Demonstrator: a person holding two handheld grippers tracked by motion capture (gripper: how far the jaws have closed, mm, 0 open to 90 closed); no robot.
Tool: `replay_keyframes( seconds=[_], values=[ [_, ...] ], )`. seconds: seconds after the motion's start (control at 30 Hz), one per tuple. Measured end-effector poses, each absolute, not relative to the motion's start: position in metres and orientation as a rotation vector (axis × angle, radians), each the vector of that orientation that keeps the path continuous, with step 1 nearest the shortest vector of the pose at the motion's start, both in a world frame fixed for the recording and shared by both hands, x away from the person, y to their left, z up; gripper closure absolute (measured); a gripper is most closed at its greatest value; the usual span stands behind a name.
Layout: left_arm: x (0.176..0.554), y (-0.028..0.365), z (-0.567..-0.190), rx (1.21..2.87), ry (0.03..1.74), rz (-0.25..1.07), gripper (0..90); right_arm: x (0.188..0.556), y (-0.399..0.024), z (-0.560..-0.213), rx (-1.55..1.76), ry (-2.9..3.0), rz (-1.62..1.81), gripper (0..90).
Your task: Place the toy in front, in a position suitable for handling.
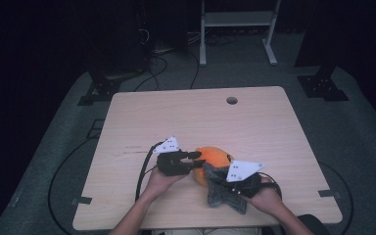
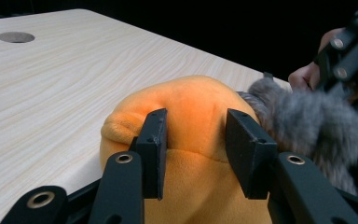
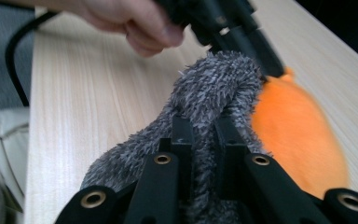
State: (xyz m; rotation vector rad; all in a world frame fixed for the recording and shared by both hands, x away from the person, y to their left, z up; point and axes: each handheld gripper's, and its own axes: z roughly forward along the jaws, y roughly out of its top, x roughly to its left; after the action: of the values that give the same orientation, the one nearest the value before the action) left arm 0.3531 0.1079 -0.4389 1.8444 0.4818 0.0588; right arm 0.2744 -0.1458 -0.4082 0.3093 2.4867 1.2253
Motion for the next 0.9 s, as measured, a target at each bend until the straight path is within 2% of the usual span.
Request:
replay_keyframes(
  seconds=[0.2, 0.3, 0.5, 0.57, 0.6, 0.63, 0.67, 0.7, 0.8, 0.9],
  values=[
    [0.354, 0.109, -0.439, 1.845, 0.482, 0.052, 60.7, 0.277, -0.155, -0.417, 0.319, 2.518, 1.173, 80.4],
    [0.353, 0.106, -0.439, 1.846, 0.469, 0.063, 61.3, 0.279, -0.168, -0.415, 0.403, 2.499, 1.265, 80.0],
    [0.350, 0.105, -0.437, 1.860, 0.440, 0.081, 60.9, 0.301, -0.171, -0.405, 0.520, 2.451, 1.305, 80.2],
    [0.350, 0.109, -0.435, 1.834, 0.450, 0.079, 50.6, 0.303, -0.171, -0.410, 0.530, 2.457, 1.311, 80.4],
    [0.351, 0.110, -0.434, 1.823, 0.471, 0.075, 36.8, 0.301, -0.174, -0.413, 0.539, 2.454, 1.317, 80.4],
    [0.351, 0.110, -0.434, 1.820, 0.476, 0.067, 36.8, 0.301, -0.174, -0.413, 0.539, 2.454, 1.317, 80.4],
    [0.351, 0.109, -0.434, 1.822, 0.472, 0.070, 43.9, 0.299, -0.177, -0.413, 0.543, 2.460, 1.307, 80.4],
    [0.350, 0.107, -0.435, 1.840, 0.460, 0.080, 43.9, 0.299, -0.177, -0.413, 0.543, 2.460, 1.307, 80.4],
    [0.346, 0.100, -0.436, 1.859, 0.404, 0.074, 51.5, 0.296, -0.179, -0.402, 0.534, 2.471, 1.319, 80.3],
    [0.343, 0.098, -0.435, 1.871, 0.364, 0.089, 52.8, 0.296, -0.175, -0.392, 0.506, 2.487, 1.336, 80.2]
  ],
)
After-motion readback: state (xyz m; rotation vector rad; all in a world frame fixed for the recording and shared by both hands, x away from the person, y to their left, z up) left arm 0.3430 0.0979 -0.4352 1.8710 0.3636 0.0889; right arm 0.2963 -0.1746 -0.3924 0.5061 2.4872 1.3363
